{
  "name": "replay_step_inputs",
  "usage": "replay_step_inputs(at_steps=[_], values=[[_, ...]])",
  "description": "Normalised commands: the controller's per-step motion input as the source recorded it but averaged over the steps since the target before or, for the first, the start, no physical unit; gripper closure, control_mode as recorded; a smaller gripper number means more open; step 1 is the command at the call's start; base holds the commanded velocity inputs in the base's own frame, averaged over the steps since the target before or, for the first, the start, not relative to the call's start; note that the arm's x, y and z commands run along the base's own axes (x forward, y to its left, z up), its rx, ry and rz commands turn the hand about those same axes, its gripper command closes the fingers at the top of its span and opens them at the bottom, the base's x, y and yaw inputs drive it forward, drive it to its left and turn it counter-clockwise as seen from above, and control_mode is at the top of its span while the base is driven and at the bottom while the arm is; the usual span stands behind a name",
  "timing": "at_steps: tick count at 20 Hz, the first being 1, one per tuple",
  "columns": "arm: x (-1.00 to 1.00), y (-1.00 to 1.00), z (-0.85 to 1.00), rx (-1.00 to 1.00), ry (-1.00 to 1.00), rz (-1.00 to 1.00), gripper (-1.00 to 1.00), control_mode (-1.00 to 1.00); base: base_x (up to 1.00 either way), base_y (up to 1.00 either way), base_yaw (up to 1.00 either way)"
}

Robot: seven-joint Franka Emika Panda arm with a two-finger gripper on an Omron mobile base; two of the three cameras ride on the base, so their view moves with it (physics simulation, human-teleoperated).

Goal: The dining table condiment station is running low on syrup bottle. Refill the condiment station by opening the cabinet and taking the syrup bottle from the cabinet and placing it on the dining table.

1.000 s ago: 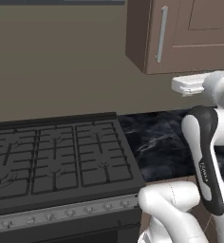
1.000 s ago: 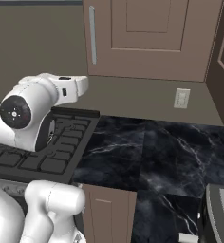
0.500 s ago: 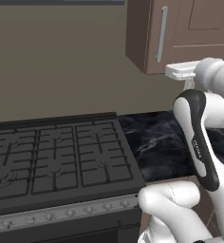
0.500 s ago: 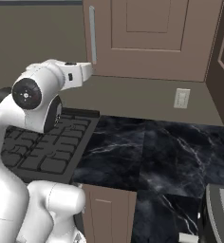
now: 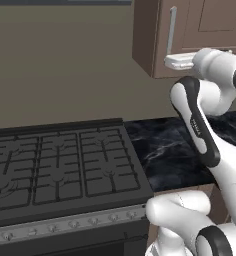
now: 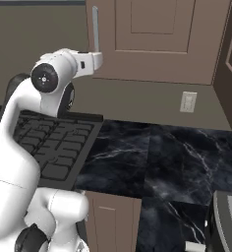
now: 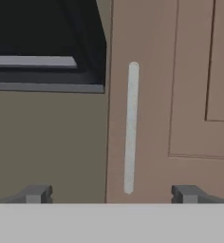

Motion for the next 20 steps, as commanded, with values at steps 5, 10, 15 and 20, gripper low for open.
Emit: replay_step_inputs(at_steps=[5, 10, 15, 20], values=[[0.67, 0.00, 0.14, 0.00, 0.00, 0.00, -1.00, -1.00, 0.00, 0.00, 0.00], [0.52, -0.04, 0.06, 0.00, 0.00, 0.00, -1.00, -1.00, 0.00, 0.00, 0.00], [0.55, 0.00, 0.01, 0.00, 0.00, 0.00, -1.00, -1.00, 0.00, 0.00, 0.00], [0.48, 0.00, 0.00, 0.00, 0.03, 0.00, -1.00, -1.00, 0.00, 0.00, 0.00]])
